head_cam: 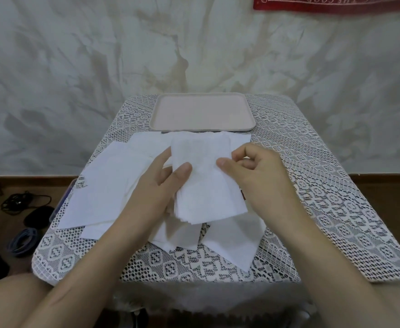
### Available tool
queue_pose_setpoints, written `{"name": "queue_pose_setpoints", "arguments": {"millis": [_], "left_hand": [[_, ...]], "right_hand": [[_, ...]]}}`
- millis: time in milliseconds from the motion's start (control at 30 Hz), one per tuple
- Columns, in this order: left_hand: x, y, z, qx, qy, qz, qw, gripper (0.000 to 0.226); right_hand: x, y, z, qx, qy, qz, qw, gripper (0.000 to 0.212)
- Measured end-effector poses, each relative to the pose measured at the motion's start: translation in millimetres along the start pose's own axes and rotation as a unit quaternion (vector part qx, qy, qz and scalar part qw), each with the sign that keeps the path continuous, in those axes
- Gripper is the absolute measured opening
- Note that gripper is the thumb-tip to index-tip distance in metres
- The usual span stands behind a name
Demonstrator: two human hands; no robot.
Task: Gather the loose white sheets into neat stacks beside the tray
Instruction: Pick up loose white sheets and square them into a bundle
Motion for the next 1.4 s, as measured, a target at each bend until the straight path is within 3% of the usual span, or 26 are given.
{"name": "queue_pose_setpoints", "arguments": {"millis": [100, 200, 367, 467, 567, 767, 867, 1067, 1233, 1400], "left_hand": [[-0.4, 3.8, 2.0, -0.016, -0.01, -0.023, 1.0, 0.049], [-4.9, 2.8, 5.3, -0.013, -0.035, -0.046, 0.998, 0.053], [-12.0, -11.3, 8.3, 0.011, -0.061, -0.138, 0.988, 0.045], [-9.6, -12.0, 7.6, -0.005, -0.059, -0.187, 0.98, 0.055], [-6.9, -10.4, 5.9, -0.012, -0.064, -0.23, 0.971, 0.057], [-10.7, -12.2, 7.3, 0.012, -0.066, -0.303, 0.951, 0.062], [-14.0, -11.0, 8.5, 0.021, -0.073, -0.31, 0.948, 0.064], [-12.3, -0.4, 16.7, 0.008, -0.049, -0.25, 0.967, 0.062], [-21.9, -24.1, 40.2, 0.025, 0.035, -0.022, 0.999, 0.086], [-20.3, -44.1, 56.9, 0.05, 0.084, 0.121, 0.988, 0.076]], "right_hand": [[0.6, -1.1, 1.3, 0.0, 0.001, -0.028, 1.0, 0.021], [-0.1, -1.1, -0.4, -0.005, 0.001, -0.058, 0.998, 0.025], [16.0, -4.6, -7.7, 0.041, 0.098, -0.032, 0.994, 0.086], [34.2, -4.3, -15.4, 0.061, 0.168, 0.014, 0.984, 0.079], [44.6, -6.5, -18.6, 0.079, 0.188, 0.089, 0.975, 0.071], [64.5, -8.3, -23.4, 0.117, 0.276, 0.155, 0.941, 0.09], [68.4, -3.0, -24.6, 0.117, 0.282, 0.199, 0.931, 0.077], [45.1, 3.3, -5.5, 0.075, 0.162, 0.292, 0.94, 0.049], [12.8, 1.6, 20.8, 0.01, 0.122, 0.183, 0.975, 0.043], [10.4, 19.1, 35.2, -0.08, 0.146, 0.05, 0.985, 0.055]]}}
Point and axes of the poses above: each hand's wrist, its own z-axis towards the middle knuckle, its own x-axis out of the palm, y = z × x, the point moved 10 cm from there along z, towards the middle knuckle, and after that the axes turned 12 degrees about -z, right-handed, at the moved point
